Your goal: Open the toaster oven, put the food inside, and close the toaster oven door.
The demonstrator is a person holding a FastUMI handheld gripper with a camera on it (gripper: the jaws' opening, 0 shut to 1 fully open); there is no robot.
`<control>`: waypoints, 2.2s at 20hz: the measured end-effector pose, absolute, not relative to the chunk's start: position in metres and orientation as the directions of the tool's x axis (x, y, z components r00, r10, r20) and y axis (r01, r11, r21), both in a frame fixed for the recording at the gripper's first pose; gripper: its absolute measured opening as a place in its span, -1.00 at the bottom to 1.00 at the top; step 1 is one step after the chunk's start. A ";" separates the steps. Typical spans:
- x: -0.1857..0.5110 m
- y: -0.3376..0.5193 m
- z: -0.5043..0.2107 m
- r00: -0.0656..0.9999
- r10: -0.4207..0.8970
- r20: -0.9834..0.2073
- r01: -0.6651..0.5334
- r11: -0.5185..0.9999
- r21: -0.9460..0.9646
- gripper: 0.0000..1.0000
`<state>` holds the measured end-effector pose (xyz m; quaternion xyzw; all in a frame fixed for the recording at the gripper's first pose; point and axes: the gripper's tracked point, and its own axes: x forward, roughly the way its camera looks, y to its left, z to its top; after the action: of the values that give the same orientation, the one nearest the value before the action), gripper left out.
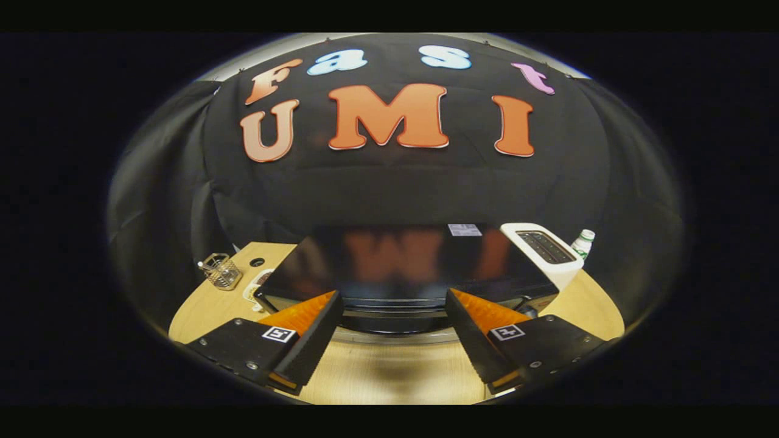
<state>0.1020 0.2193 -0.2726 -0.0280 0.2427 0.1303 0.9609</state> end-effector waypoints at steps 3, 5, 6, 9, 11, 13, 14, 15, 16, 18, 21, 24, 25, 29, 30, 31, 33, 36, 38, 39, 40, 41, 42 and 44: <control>0.104 0.219 -0.273 0.855 0.218 -0.470 -0.249 0.968 -0.004 0.98; 0.098 0.223 -0.273 0.855 0.217 -0.471 -0.260 0.965 -0.027 0.99; 0.095 0.221 -0.273 0.851 0.217 -0.479 -0.261 0.965 -0.026 0.98; 0.087 0.219 -0.274 0.850 0.210 -0.483 -0.247 0.969 -0.015 0.98; 0.079 0.217 -0.275 0.850 0.205 -0.486 -0.245 0.969 -0.020 0.99; 0.069 0.214 -0.276 0.849 0.201 -0.488 -0.240 0.971 -0.016 0.99; 0.063 0.212 -0.277 0.848 0.198 -0.491 -0.238 0.971 -0.020 0.99; 0.058 0.211 -0.279 0.847 0.194 -0.494 -0.236 0.972 -0.022 0.98; 0.053 0.210 -0.281 0.845 0.193 -0.498 -0.235 0.972 -0.022 0.99; 0.039 0.206 -0.285 0.840 0.192 -0.507 -0.233 0.972 -0.017 0.99; 0.021 0.201 -0.294 0.834 0.190 -0.518 -0.232 0.973 -0.017 0.98; 0.002 0.196 -0.306 0.821 0.185 -0.540 -0.225 0.974 -0.008 0.98; -0.005 0.195 -0.311 0.818 0.184 -0.546 -0.221 0.975 -0.003 0.98; -0.027 0.189 -0.331 0.807 0.185 -0.561 -0.220 0.975 0.005 0.97; -0.031 0.188 -0.335 0.806 0.185 -0.563 -0.220 0.976 0.006 0.97; -0.035 0.187 -0.341 0.803 0.184 -0.566 -0.220 0.975 0.005 0.97; -0.043 0.184 -0.354 0.790 0.181 -0.586 -0.221 0.975 0.004 0.97; -0.057 0.180 -0.379 0.750 0.172 -0.639 -0.211 0.977 0.015 0.97; -0.063 0.179 -0.395 0.733 0.169 -0.659 -0.200 0.979 0.028 0.96; -0.066 0.178 -0.403 0.721 0.166 -0.673 -0.201 0.979 0.027 0.96; -0.068 0.177 -0.410 0.710 0.163 -0.685 -0.200 0.979 0.026 0.95; -0.070 0.176 -0.416 0.702 0.161 -0.694 -0.198 0.980 0.027 0.95; -0.072 0.177 -0.421 0.694 0.159 -0.702 -0.196 0.980 0.029 0.94; -0.073 0.177 -0.426 0.683 0.156 -0.714 -0.196 0.980 0.027 0.94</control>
<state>-0.0730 0.1769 -0.4265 -0.0257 0.3865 0.0959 0.9169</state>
